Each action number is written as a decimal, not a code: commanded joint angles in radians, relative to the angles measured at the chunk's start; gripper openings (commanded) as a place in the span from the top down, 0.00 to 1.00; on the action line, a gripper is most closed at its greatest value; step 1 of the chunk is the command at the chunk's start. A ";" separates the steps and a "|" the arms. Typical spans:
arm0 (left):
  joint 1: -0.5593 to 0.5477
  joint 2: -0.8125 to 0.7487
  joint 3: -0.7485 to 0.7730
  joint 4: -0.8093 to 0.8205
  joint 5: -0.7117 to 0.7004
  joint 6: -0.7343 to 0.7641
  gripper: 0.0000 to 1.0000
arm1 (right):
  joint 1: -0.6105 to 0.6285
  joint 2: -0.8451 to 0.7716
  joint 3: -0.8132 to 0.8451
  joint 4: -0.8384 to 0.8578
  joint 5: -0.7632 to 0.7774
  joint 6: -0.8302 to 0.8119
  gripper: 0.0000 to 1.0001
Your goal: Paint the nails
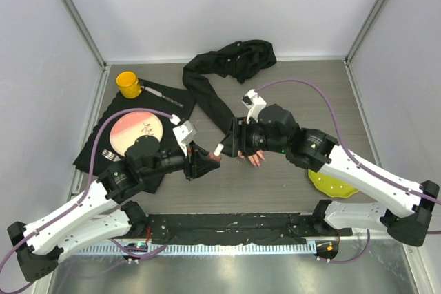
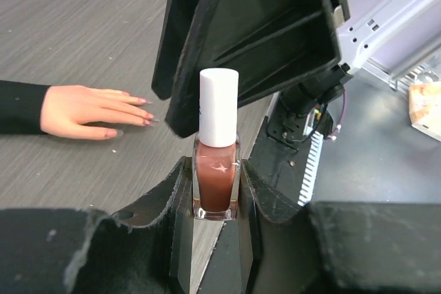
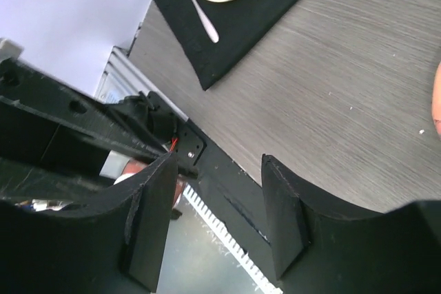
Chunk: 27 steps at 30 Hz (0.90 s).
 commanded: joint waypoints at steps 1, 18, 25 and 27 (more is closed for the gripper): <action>-0.001 -0.022 0.015 -0.008 -0.070 0.029 1.00 | 0.063 0.032 0.104 0.057 0.084 0.022 0.43; -0.004 -0.060 0.003 -0.018 -0.163 0.053 1.00 | 0.124 0.118 0.251 0.008 0.183 0.040 0.39; -0.010 -0.066 -0.003 -0.020 -0.189 0.052 1.00 | 0.143 0.122 0.245 -0.002 0.242 0.055 0.45; -0.012 -0.077 -0.005 -0.023 -0.198 0.050 1.00 | 0.143 0.087 0.241 -0.049 0.293 0.052 0.43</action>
